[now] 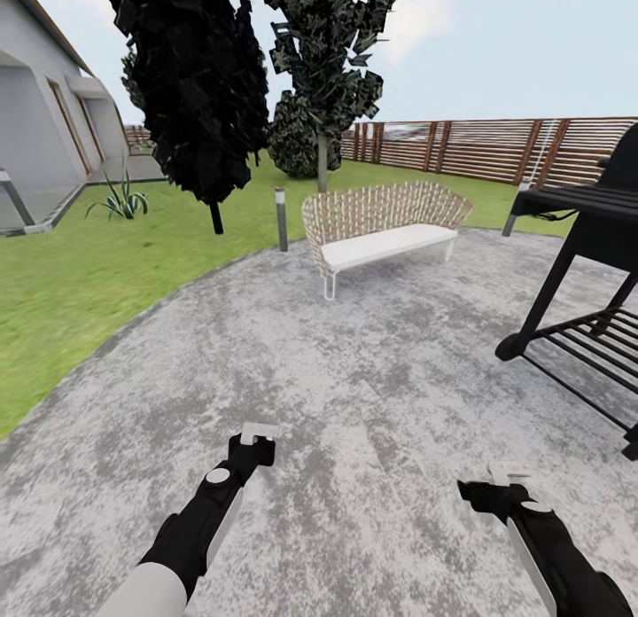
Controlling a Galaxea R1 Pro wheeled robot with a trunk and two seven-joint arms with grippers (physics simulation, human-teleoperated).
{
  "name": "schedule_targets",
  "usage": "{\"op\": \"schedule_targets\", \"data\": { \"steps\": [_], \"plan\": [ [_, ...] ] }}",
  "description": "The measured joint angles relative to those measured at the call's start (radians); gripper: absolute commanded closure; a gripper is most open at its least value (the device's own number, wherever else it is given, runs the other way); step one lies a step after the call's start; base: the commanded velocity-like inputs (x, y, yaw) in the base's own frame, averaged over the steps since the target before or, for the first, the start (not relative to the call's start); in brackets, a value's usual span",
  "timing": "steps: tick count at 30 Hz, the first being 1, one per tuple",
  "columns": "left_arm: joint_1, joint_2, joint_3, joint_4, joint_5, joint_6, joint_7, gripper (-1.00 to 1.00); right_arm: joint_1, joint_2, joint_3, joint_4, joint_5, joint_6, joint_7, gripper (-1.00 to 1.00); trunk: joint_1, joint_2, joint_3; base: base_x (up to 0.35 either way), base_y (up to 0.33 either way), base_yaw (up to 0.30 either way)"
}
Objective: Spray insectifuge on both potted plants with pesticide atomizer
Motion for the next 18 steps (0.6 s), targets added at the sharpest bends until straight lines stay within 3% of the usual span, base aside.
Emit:
{"op": "schedule_targets", "data": {
  "steps": [5, 14, 18],
  "plan": [
    [0.0, -0.001, 0.0, -0.001, 0.0, 0.0, 0.0, 1.0, 0.0, 0.0, 0.0, 0.0, 0.0, 0.0, 0.0, -1.0, -0.019, 0.035, 0.02, 0.0, 0.0, 0.156],
    [0.0, -0.003, -0.005, -0.001, -0.001, -0.001, 0.0, 1.0, 0.0, 0.0, 0.0, 0.0, 0.0, 0.0, 0.0, -1.0, -0.019, 0.035, 0.026, -0.003, 0.0, 0.071],
    [0.0, -0.004, -0.007, -0.002, -0.002, -0.002, 0.0, 1.0, 0.0, 0.0, 0.0, 0.0, 0.0, 0.0, 0.0, -1.0, -0.019, 0.035, 0.026, -0.214, 0.0, 0.002]
  ]
}}
